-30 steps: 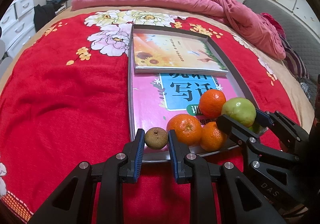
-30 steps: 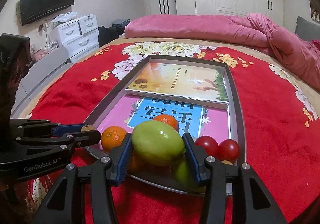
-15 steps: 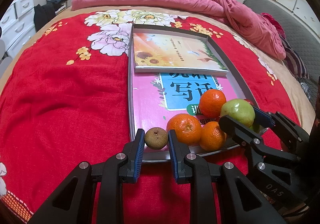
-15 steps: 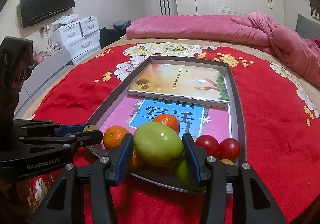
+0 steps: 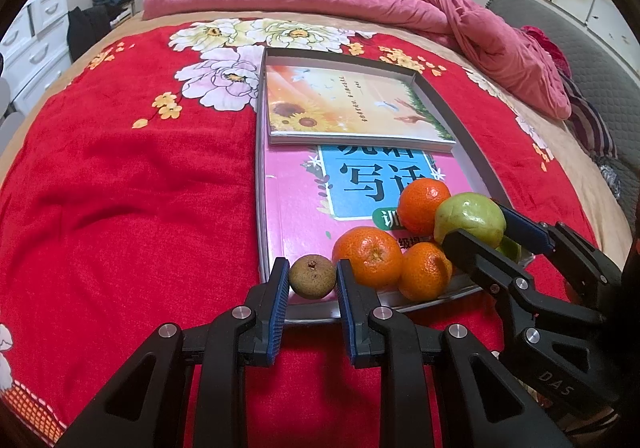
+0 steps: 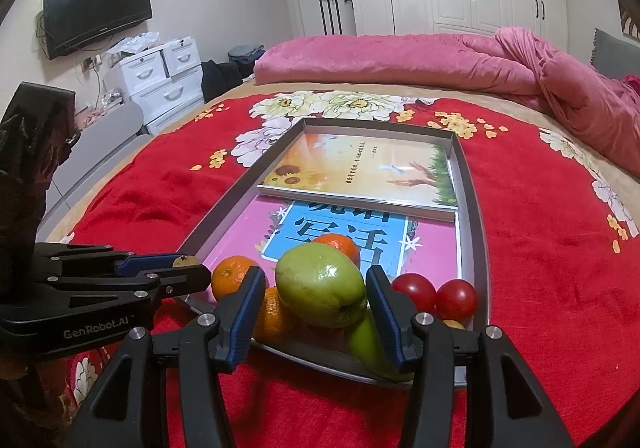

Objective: Organize fruits
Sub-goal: 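Carry the kiwi and the green pear over the tray onto the workbook, then open the left tool to release the kiwi while the right tool releases the pear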

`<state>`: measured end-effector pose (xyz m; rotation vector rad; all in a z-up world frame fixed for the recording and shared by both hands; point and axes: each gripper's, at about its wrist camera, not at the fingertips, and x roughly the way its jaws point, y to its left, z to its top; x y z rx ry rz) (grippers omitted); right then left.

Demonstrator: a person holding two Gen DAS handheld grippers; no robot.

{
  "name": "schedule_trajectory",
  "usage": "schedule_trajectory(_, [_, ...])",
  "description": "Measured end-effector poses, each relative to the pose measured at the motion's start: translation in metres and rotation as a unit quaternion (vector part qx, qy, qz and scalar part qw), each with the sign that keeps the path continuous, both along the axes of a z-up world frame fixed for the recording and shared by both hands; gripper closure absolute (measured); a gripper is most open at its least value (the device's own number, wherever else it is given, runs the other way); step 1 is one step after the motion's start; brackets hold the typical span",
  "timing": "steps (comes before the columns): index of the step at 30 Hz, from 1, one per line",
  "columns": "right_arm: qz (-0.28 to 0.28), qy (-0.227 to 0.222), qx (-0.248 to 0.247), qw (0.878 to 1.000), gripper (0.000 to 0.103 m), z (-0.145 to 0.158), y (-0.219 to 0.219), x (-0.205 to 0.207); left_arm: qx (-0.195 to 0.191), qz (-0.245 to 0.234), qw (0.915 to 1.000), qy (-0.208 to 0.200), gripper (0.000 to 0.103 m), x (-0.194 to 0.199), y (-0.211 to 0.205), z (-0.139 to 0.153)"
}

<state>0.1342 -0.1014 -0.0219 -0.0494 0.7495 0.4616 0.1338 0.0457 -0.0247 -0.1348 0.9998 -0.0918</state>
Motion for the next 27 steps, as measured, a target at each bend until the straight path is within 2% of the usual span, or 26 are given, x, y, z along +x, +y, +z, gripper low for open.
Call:
schedule_trajectory(6, [-0.001, -0.005, 0.001, 1.0, 0.05, 0.004, 0.0, -0.002, -0.004, 0.001, 1.0, 0.001, 0.079, 0.0, 0.0, 0.0])
schedule_trajectory(23, [-0.013, -0.017, 0.002, 1.0, 0.031, 0.013, -0.007, -0.007, -0.001, 0.001, 1.0, 0.001, 0.077, -0.003, 0.002, 0.002])
schedule_trajectory(27, [-0.019, -0.017, 0.001, 1.0, 0.03, 0.014, -0.01, -0.008, -0.007, 0.0, 1.0, 0.001, 0.071, -0.005, 0.002, 0.005])
